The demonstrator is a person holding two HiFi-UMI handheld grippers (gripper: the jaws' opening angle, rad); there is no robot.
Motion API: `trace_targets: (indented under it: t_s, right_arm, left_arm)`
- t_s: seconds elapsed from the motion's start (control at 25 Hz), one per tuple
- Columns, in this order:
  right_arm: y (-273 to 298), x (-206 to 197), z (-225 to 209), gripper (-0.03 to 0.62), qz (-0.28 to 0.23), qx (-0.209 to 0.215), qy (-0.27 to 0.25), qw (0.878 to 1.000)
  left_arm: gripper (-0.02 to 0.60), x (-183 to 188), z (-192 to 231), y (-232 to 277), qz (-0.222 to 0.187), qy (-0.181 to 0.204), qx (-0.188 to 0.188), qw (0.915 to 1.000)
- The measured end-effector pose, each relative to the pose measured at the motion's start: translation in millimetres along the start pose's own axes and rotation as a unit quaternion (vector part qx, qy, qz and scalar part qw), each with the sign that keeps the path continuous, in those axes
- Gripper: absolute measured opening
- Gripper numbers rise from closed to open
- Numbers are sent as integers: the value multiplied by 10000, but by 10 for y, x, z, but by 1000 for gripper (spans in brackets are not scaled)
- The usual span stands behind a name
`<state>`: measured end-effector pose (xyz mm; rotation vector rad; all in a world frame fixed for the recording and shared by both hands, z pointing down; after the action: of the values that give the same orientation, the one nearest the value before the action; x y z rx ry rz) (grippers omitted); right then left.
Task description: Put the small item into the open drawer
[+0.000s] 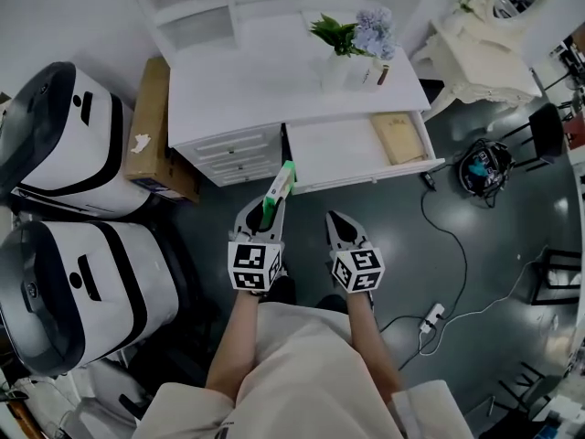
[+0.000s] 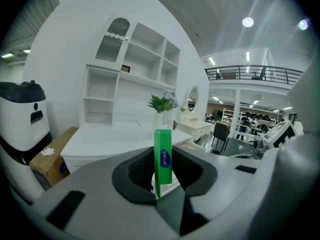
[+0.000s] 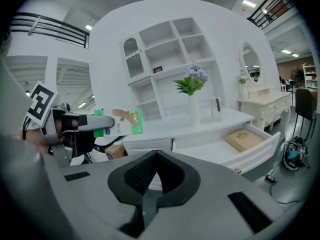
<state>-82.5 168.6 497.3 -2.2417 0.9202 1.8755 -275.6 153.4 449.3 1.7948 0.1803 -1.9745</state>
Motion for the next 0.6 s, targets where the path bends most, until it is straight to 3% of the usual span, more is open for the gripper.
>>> trace_targets:
  t_s: [0.28,0.6]
  right_arm:
    - [336,47,27,25,33,-121,-30,9999]
    - [468,150,-299,25,-8,-382,76,9992]
  left_arm:
    - [101,30,352,180,16,-173,-191,9997]
    - [101,7,333,545,218,-138,-410,9988]
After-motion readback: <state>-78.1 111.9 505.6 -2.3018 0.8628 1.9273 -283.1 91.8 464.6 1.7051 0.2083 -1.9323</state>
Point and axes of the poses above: the fingertips, and each gripper's own axes: y forward along the fingers, z to its left, x out of its top, the point moved 7 cm from there along -y, backward along the fingers, and after that the axes turned 6 degrees about -z, right-handed, at the moved point
